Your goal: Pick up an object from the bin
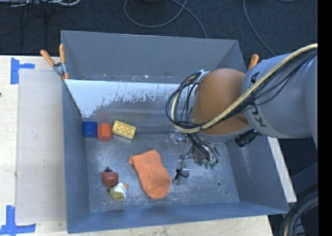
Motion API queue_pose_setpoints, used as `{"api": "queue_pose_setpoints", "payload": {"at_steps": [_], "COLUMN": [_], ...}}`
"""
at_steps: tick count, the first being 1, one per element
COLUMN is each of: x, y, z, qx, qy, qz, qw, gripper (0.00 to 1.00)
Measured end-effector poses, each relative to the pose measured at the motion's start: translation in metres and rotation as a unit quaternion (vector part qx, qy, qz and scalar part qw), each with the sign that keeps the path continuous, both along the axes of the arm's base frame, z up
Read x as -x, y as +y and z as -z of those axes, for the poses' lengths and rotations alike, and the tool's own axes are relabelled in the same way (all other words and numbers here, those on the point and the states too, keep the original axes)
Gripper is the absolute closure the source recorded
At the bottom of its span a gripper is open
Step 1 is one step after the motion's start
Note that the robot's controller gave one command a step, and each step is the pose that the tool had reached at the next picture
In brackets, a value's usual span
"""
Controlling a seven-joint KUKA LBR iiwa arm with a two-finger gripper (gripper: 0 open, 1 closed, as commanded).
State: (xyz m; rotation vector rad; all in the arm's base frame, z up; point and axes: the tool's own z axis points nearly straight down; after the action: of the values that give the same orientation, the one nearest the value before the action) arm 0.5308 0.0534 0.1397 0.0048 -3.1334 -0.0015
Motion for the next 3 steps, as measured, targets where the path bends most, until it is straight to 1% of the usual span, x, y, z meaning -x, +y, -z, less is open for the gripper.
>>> {"api": "queue_pose_setpoints", "payload": {"at_steps": [1,2,3], "x": [-0.022,-0.001,0.017], "y": [0.022,0.055,0.059], "z": [0.042,0.055,0.064], "qx": [0.0,0.0,-0.001], "qy": [-0.0045,0.0028,-0.003], "qz": [-0.022,-0.054,-0.054], "qw": [0.9998,0.9986,0.9986], "gripper": [0.0,0.0,0.0]}}
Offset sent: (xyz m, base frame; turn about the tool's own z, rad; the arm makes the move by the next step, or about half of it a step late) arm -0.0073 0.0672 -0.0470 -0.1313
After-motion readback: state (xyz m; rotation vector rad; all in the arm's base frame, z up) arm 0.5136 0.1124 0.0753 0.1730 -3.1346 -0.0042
